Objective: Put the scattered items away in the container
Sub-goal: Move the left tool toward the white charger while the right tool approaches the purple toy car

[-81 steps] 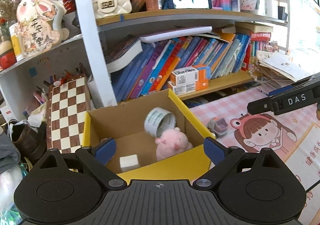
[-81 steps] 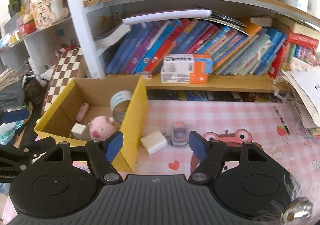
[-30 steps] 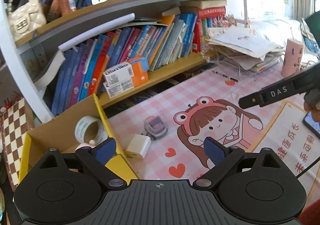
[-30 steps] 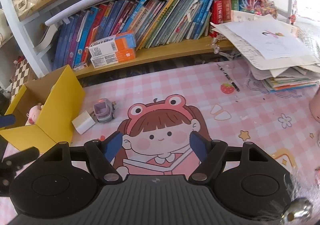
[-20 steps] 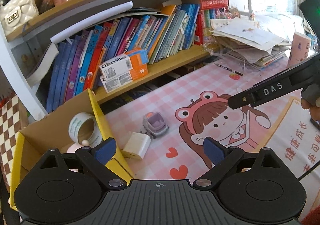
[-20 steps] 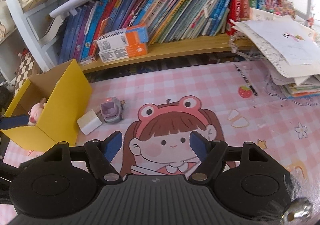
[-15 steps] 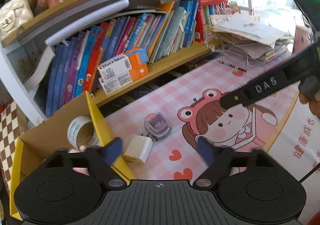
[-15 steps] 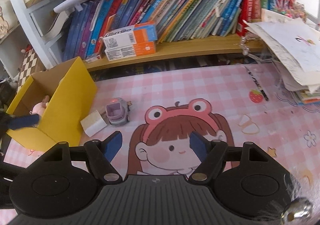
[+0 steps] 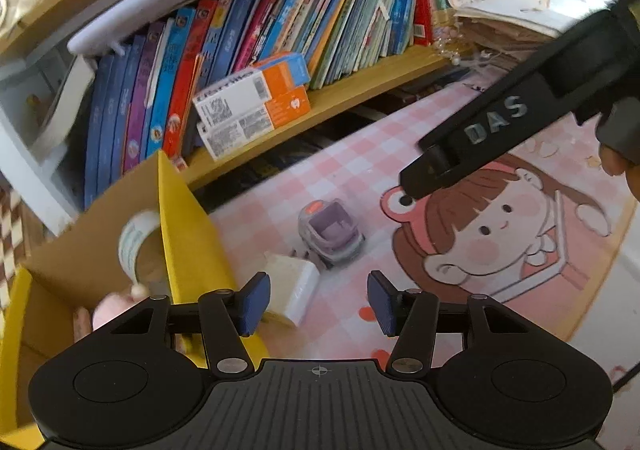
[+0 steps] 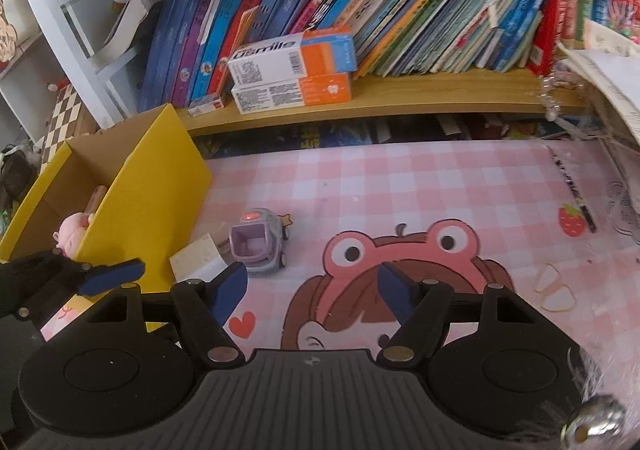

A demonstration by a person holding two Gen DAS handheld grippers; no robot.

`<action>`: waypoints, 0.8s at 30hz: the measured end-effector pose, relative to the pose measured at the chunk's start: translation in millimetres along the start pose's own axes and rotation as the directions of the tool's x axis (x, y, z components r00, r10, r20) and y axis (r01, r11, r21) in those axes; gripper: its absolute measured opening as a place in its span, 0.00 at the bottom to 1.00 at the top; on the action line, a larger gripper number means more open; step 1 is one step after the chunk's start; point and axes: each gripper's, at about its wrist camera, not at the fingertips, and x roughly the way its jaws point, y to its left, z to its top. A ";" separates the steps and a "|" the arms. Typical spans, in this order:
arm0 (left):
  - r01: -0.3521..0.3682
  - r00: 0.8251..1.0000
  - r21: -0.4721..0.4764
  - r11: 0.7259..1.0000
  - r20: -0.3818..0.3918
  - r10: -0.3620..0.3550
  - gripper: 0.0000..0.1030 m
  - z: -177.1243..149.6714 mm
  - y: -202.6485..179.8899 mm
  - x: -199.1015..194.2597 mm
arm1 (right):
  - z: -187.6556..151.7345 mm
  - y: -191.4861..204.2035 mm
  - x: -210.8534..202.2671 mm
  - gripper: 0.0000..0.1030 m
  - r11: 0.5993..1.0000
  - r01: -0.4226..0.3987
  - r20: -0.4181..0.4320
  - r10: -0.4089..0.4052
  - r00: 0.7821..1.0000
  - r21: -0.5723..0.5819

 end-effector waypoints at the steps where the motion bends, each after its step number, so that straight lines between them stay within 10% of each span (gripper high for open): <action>1: -0.009 1.000 0.006 1.000 0.003 0.009 0.51 0.8 -0.6 2.1 | 1.4 1.1 4.4 0.69 1.000 -0.005 -0.006 0.005 1.000 -0.003; 12: -0.050 0.996 0.116 0.992 0.073 0.042 0.46 4.0 -17.4 9.5 | 19.4 7.8 40.0 0.67 0.999 -0.041 -0.043 0.040 0.998 -0.032; 24: -0.058 0.997 0.100 0.993 -0.043 0.063 0.44 -1.5 -17.0 46.2 | 27.7 20.8 80.6 0.66 0.994 -0.079 -0.110 0.071 0.991 -0.072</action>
